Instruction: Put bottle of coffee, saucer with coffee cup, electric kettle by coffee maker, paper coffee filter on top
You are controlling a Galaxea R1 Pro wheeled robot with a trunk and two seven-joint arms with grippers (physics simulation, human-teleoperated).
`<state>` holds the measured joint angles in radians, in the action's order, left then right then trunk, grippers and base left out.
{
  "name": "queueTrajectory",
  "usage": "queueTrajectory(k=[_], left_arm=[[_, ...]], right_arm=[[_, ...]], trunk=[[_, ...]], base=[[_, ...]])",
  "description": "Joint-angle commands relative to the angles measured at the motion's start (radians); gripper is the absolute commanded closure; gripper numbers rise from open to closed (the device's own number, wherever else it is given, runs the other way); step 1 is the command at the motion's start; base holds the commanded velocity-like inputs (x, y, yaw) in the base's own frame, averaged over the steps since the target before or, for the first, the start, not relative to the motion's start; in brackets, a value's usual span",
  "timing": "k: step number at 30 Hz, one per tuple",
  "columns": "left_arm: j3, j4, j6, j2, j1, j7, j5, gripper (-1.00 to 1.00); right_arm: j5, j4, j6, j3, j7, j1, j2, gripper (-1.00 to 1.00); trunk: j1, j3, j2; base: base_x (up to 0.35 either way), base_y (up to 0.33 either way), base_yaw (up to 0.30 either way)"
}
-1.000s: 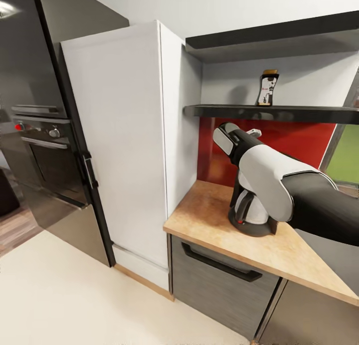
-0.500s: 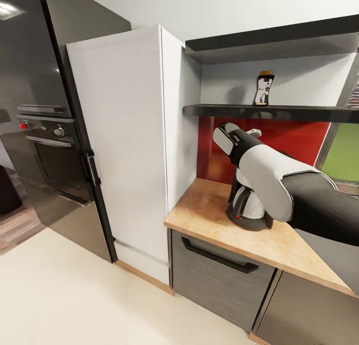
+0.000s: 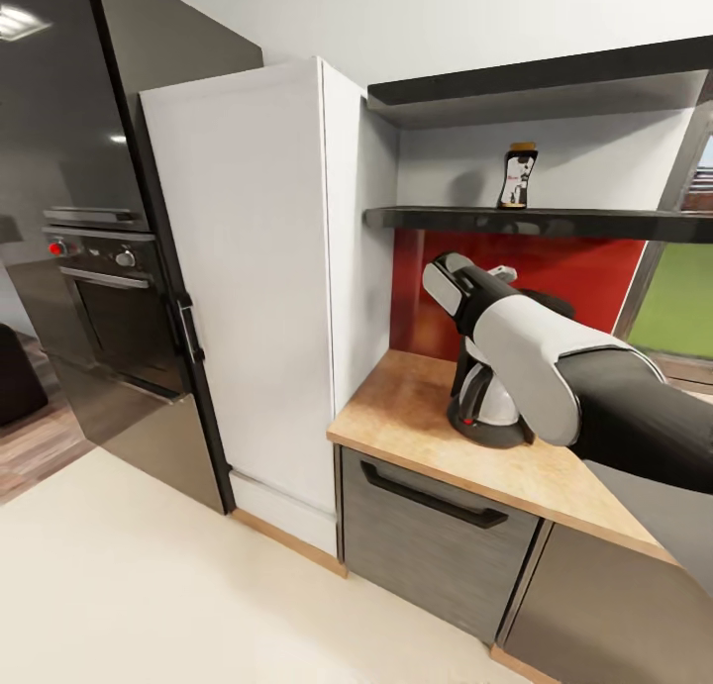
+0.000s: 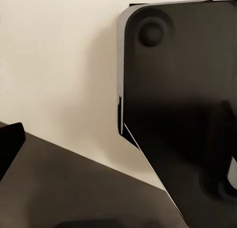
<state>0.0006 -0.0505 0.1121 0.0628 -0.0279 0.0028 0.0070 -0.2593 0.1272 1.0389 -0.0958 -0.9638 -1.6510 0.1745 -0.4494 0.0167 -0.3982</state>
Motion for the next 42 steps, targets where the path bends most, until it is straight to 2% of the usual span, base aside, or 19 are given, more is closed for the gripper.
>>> queueTrajectory(k=[1, 3, 7, 8, 12, 17, 19, 26, 28, 30, 34, 40, 41, 42], left_arm=[[-0.001, -0.002, 0.001, 0.000, 0.000, 0.000, 0.001, -1.00], [-0.002, -0.002, 0.002, 0.000, 0.000, 0.000, 0.001, -1.00], [-0.002, -0.005, 0.003, 0.001, 0.000, 0.000, 0.002, -1.00], [-0.002, -0.008, 0.003, 0.002, 0.000, 0.000, 0.002, -1.00], [-0.003, -0.011, 0.004, -0.001, 0.000, 0.000, 0.002, -1.00], [-0.004, -0.013, 0.004, -0.003, 0.001, 0.000, 0.002, -1.00], [-0.004, -0.014, 0.005, -0.003, 0.002, -0.001, 0.002, -1.00], [-0.004, -0.014, 0.005, -0.004, 0.002, -0.001, 0.001, -1.00], [-0.005, -0.015, 0.005, -0.004, 0.002, -0.001, 0.001, -1.00], [-0.005, -0.015, 0.005, -0.004, 0.002, -0.001, 0.001, -1.00], [-0.005, -0.015, 0.005, -0.005, 0.002, -0.001, 0.001, -1.00], [-0.005, -0.017, 0.006, -0.005, 0.002, -0.001, 0.001, -1.00], [-0.005, -0.017, 0.009, -0.005, 0.002, -0.001, 0.001, -1.00], [-0.005, -0.017, 0.011, -0.005, 0.002, -0.001, 0.001, -1.00]], right_arm=[[-0.011, 0.000, 0.005, -0.008, -0.005, 0.001, 0.000, -1.00], [-0.011, 0.000, -0.005, -0.008, -0.005, 0.009, 0.000, -1.00], [-0.011, 0.000, -0.132, -0.007, -0.004, 0.067, 0.000, -1.00], [-0.010, 0.000, -0.253, -0.007, -0.003, 0.122, 0.000, -1.00], [-0.012, 0.003, -0.346, -0.007, -0.002, 0.204, 0.000, -1.00], [-0.013, 0.002, -0.443, -0.008, -0.001, 0.265, 0.000, -1.00], [-0.014, 0.002, -0.529, -0.008, 0.000, 0.321, 0.000, -1.00], [-0.014, 0.001, -0.620, -0.009, 0.013, 0.396, 0.000, -1.00], [-0.013, 0.000, -0.652, -0.009, 0.077, 0.430, 0.000, -1.00], [-0.013, 0.000, -0.677, -0.009, 0.112, 0.453, 0.000, -1.00], [-0.012, -0.001, -0.768, -0.009, 0.142, 0.508, 0.000, -1.00], [-0.005, -0.001, -1.014, -0.014, 0.155, 0.637, 0.000, -1.00], [0.001, -0.001, -1.150, -0.018, 0.163, 0.710, 0.000, -1.00], [0.004, -0.001, -1.171, -0.018, 0.168, 0.721, 0.000, -1.00]], trunk=[[-0.001, 0.002, -0.002], [-0.001, 0.002, -0.002], [-0.001, 0.002, -0.002], [-0.001, 0.002, -0.002], [-0.001, 0.002, -0.002], [-0.001, 0.002, -0.002], [-0.001, 0.002, -0.002], [-0.001, 0.002, -0.002], [-0.001, 0.002, -0.002], [-0.001, 0.002, -0.002], [-0.001, 0.002, -0.002], [-0.001, 0.002, -0.002], [-0.001, 0.002, -0.002], [-0.001, 0.002, -0.002]], base=[[-0.002, 0.000, 0.000], [0.000, 0.000, 0.000], [0.000, 0.000, 0.000], [0.000, 0.000, 0.000], [0.000, 0.000, 0.000], [0.000, 0.000, 0.000], [0.000, 0.000, 0.000], [0.000, 0.000, 0.000], [0.000, 0.000, 0.000], [0.000, 0.000, 0.000], [0.000, 0.000, 0.000], [0.000, 0.000, 0.000], [0.000, 0.000, 0.000], [0.000, 0.000, 0.000]])
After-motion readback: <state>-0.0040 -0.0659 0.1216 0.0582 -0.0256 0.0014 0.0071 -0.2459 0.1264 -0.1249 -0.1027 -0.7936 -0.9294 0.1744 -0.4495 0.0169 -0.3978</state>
